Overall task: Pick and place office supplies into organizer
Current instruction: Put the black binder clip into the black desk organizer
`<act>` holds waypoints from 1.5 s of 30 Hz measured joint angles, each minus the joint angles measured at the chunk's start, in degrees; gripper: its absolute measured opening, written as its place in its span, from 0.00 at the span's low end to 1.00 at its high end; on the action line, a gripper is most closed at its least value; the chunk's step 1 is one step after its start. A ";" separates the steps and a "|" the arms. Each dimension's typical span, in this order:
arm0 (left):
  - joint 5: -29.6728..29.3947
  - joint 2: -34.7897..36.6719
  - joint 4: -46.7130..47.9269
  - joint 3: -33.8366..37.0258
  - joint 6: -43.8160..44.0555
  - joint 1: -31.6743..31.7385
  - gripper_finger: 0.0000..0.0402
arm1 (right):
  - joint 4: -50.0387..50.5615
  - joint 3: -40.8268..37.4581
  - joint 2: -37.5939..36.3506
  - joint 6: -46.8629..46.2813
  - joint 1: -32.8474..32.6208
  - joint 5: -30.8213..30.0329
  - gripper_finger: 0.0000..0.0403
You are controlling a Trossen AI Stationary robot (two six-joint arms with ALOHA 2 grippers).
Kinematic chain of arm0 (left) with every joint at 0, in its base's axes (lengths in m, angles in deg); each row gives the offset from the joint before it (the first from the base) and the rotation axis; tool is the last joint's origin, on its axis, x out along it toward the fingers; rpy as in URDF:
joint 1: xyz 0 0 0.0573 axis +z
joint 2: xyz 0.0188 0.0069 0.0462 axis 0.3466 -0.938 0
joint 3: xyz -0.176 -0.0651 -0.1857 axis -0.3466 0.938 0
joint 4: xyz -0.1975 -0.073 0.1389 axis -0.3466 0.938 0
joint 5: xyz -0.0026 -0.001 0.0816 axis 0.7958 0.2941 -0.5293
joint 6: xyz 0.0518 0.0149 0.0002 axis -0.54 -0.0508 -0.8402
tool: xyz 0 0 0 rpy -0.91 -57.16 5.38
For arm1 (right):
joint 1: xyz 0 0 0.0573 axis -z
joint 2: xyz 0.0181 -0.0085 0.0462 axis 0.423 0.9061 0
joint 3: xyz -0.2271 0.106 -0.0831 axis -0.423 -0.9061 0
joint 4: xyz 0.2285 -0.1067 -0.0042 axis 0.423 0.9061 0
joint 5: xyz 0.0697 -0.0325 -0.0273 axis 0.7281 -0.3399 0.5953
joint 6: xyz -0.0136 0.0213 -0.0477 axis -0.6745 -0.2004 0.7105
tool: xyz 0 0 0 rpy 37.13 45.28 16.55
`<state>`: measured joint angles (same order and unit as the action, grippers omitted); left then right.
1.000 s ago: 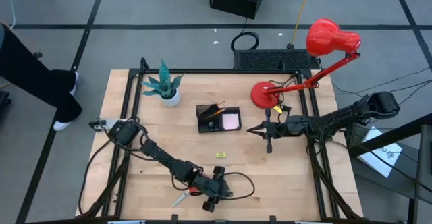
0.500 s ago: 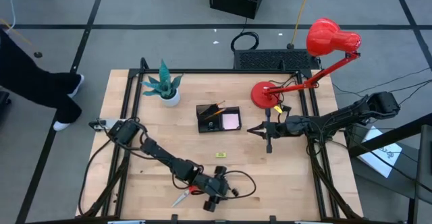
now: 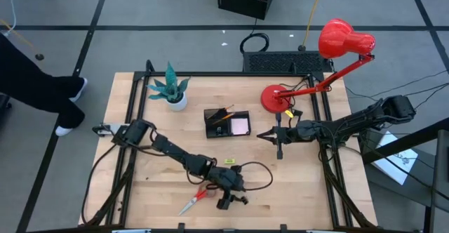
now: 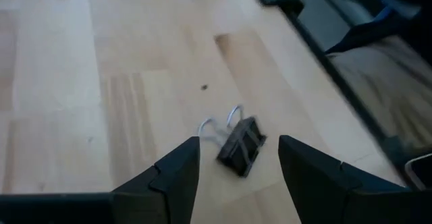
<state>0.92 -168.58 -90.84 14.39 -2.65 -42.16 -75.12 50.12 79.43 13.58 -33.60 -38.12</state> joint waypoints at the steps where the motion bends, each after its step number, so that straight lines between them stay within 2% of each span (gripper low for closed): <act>1: 0.70 0.00 -0.64 0.00 -0.05 0.23 0.52 | 0.06 0.00 0.00 0.00 0.00 0.00 0.00; 18: 1.24 0.09 -5.28 0.00 -2.18 0.73 0.52 | -0.02 0.00 0.01 0.58 0.00 -0.07 0.00; 25: -1.53 -0.28 -5.62 0.00 -3.77 0.60 0.52 | -0.08 -0.02 0.01 0.59 0.00 -0.11 0.00; 45: -0.16 -2.64 -9.76 0.02 -7.40 0.47 0.51 | -0.02 -0.07 0.00 1.01 0.04 -0.17 0.00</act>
<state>0.76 -171.23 -100.60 14.41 -10.04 -41.70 -75.14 50.05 79.43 14.58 -33.56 -38.29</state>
